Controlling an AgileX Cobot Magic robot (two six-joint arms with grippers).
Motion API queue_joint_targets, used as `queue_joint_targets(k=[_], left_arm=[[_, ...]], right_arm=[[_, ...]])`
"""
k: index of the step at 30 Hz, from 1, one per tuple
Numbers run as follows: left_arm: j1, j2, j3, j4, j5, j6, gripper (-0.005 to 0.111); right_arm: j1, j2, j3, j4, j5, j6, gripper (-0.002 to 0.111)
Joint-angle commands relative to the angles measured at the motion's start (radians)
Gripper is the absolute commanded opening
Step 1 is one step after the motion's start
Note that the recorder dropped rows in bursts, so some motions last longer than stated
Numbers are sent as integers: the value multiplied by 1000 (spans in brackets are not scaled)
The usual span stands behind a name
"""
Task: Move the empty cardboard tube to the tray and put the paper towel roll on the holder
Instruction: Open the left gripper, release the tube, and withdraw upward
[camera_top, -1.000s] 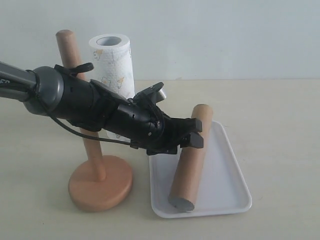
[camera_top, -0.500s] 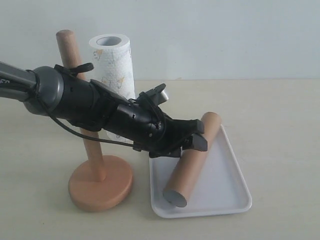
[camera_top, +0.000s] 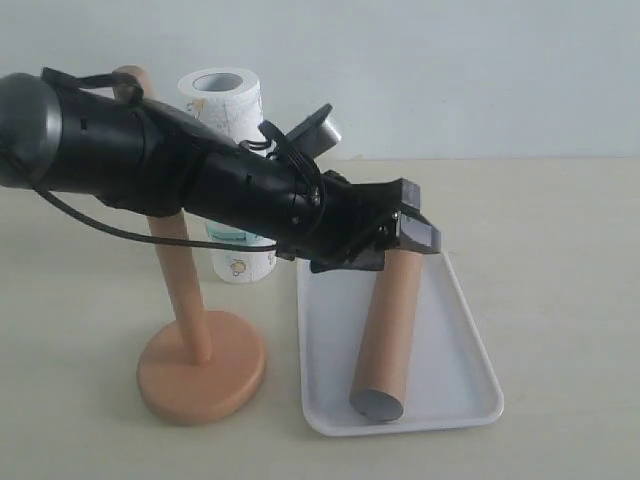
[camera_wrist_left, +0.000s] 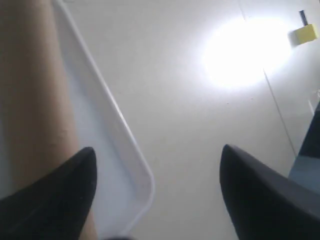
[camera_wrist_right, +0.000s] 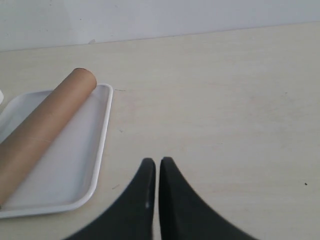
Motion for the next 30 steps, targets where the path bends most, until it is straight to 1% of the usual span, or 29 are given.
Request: queue_joint_targets(k=[1,10,17,19,20,23,25,26,30], left_arm=[[5,-72,-5,8,64,-4,66],[5,-209,-5,14,165,-13,65],[-6,-331,-5,6,233,-20,54],[-10,-368,-5,4,265,-20,48],[-12,-383,-5,4,281,-20,43],[-12,-435,-5,10,361,-20,23],[-12,-476,-5,16,410,-16,6],[-12,-492,-5,23,432,-11,4],[-12,-589,0,40,492,-13,4]], right_arm=[[-3,-4,-1,1,-3,-2,3],[-3,-4,-1,1,-3,-2,3],[-3,-4,-1,1,-3,-2,3],[-3,-4,-1,1,-3,-2,3],[-3,-4,-1,1,-3,-2,3],[-3,-4,-1,1,-3,-2,3],[-3,-4,-1,1,-3,-2,3],[-3,-4,-1,1,-3,-2,3],[-3,-4,-1,1,-3,-2,3]])
